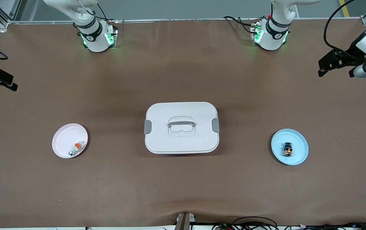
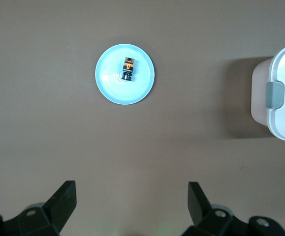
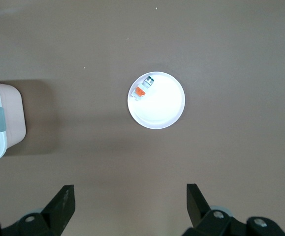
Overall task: Transfer orange switch to right arm and place
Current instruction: 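Move the left gripper toward the light-blue dish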
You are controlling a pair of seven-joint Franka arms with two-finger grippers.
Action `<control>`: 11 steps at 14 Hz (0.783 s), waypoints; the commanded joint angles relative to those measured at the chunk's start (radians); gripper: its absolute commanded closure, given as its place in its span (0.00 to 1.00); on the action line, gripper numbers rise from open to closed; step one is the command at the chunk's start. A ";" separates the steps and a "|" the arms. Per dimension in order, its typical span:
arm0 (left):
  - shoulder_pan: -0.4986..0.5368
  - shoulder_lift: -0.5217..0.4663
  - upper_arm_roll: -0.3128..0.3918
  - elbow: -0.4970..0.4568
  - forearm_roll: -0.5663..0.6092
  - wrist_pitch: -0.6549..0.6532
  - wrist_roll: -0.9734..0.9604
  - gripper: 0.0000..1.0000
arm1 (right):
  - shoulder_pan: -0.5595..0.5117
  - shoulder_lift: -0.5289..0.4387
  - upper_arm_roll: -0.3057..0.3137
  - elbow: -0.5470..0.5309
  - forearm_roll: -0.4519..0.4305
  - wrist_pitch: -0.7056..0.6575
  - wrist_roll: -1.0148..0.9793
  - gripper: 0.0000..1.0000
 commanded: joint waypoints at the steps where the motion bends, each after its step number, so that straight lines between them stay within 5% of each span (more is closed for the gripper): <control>1: -0.008 0.012 0.011 0.029 0.001 -0.025 -0.001 0.00 | -0.012 0.003 0.007 0.012 0.008 -0.004 0.000 0.00; 11: 0.000 0.061 0.009 -0.001 0.001 0.009 0.065 0.00 | -0.010 0.003 0.007 0.012 0.009 -0.004 0.001 0.00</control>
